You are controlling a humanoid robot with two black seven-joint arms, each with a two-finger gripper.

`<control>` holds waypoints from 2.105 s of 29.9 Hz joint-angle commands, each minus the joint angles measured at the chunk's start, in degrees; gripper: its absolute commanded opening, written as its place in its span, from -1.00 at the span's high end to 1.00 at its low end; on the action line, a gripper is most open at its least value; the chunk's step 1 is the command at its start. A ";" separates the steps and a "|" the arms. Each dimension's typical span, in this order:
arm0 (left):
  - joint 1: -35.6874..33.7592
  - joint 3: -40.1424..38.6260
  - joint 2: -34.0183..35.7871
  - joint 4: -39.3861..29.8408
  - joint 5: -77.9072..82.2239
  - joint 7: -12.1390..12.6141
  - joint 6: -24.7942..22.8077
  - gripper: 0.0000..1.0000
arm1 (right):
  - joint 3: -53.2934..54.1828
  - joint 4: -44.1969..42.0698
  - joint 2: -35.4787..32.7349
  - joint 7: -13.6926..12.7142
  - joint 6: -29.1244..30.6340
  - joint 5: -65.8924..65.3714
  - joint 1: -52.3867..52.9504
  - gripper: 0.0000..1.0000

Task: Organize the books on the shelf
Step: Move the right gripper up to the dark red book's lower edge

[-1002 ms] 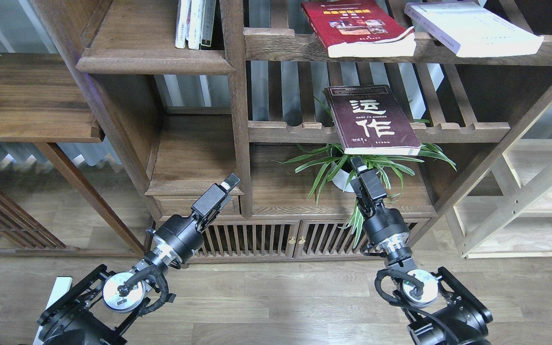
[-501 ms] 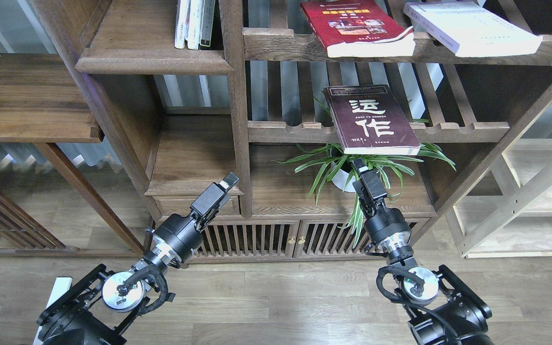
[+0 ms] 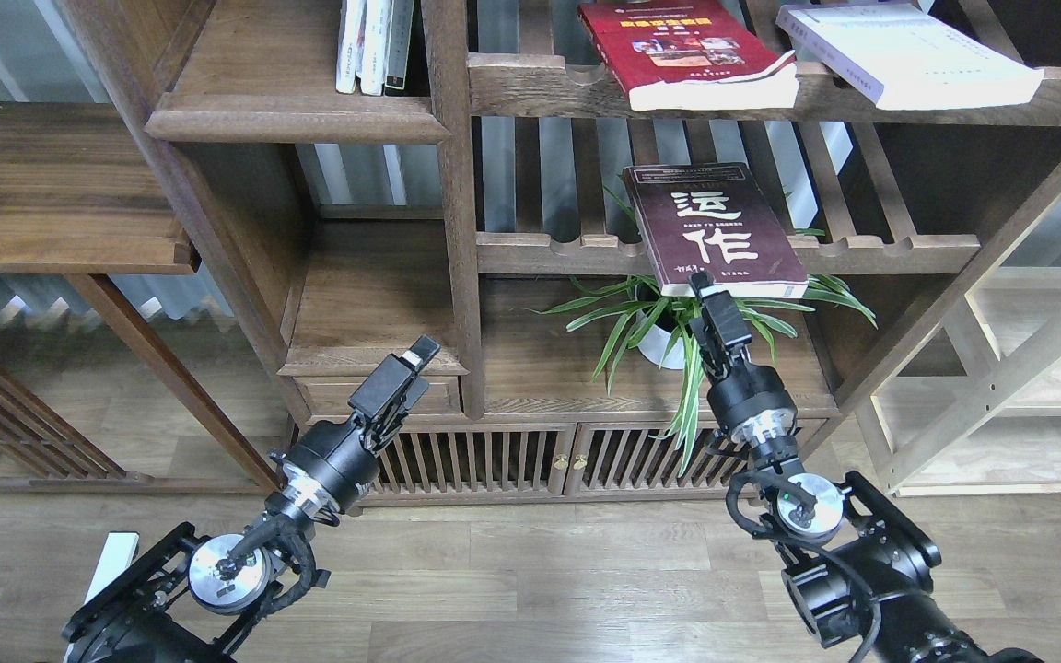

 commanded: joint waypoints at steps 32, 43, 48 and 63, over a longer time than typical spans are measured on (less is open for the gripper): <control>2.41 -5.66 2.63 -0.29 -0.18 -0.34 0.00 -0.98 | -0.79 -8.72 0.00 0.05 0.00 7.42 8.50 -1.00; 2.85 -5.66 4.13 -0.29 -2.73 -0.26 0.00 -0.98 | -1.32 -9.07 0.00 0.05 -3.65 7.50 8.50 -0.99; 2.85 -5.57 4.13 -0.29 -2.73 -0.26 0.00 -0.98 | -1.85 -9.16 0.00 0.05 -3.74 7.50 8.50 -0.99; 3.11 -5.57 4.13 -0.38 -2.82 -0.26 0.00 -0.98 | -0.97 -9.16 0.00 0.23 -5.24 7.59 9.37 -0.84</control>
